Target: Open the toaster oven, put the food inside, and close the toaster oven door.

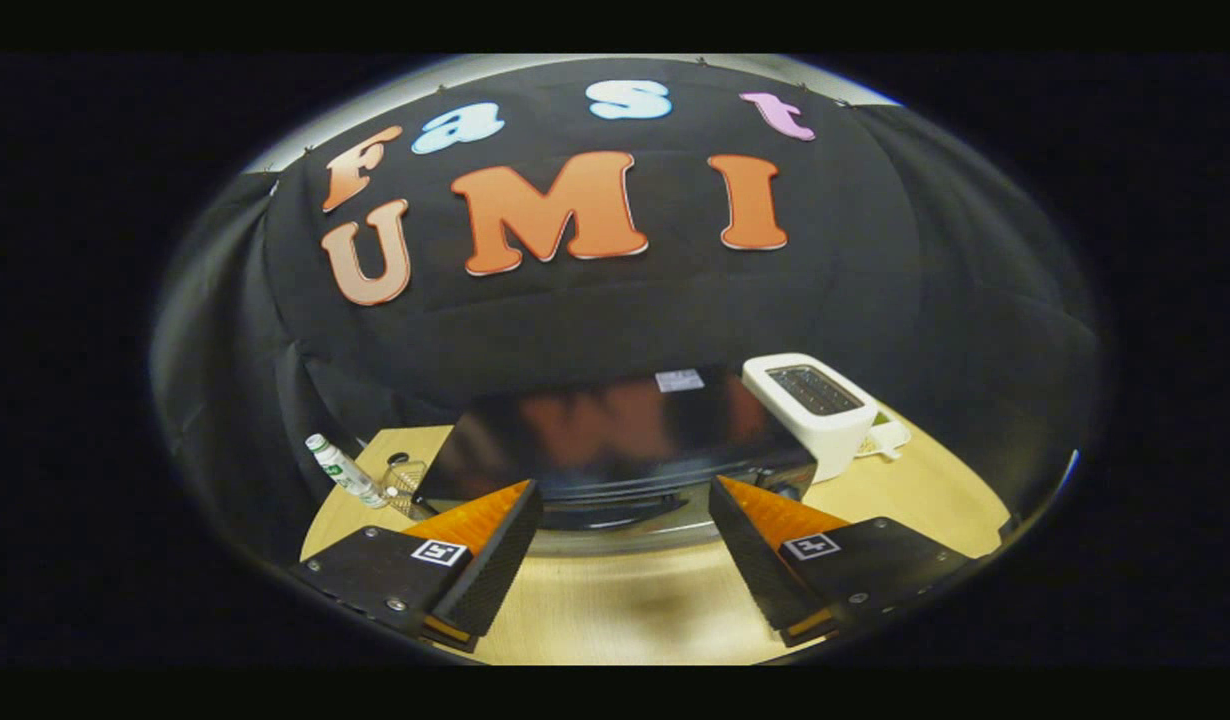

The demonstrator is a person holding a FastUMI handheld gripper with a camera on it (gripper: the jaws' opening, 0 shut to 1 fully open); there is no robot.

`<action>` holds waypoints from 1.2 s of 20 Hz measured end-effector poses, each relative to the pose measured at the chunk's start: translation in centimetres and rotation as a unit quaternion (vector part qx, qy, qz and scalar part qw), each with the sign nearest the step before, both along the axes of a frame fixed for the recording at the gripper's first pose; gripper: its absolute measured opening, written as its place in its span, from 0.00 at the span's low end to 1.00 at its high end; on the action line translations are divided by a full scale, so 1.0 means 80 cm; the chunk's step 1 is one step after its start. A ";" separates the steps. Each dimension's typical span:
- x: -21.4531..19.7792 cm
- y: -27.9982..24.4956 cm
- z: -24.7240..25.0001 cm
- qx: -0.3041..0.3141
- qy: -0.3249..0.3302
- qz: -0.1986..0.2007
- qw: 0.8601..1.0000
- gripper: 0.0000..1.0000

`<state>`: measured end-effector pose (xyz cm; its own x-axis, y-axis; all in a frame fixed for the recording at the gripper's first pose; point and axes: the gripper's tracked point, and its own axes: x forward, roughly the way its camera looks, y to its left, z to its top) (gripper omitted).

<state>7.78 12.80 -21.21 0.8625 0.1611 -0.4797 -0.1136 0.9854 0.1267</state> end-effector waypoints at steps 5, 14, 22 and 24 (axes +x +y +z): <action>0.018 -0.040 0.105 -0.004 -0.064 -0.014 0.998 0.99; -0.028 -0.098 0.222 -0.014 -0.147 -0.026 0.989 0.99; -0.069 -0.120 0.219 -0.002 -0.146 -0.015 0.989 0.99; -0.072 -0.118 0.218 0.003 -0.148 -0.015 0.989 0.99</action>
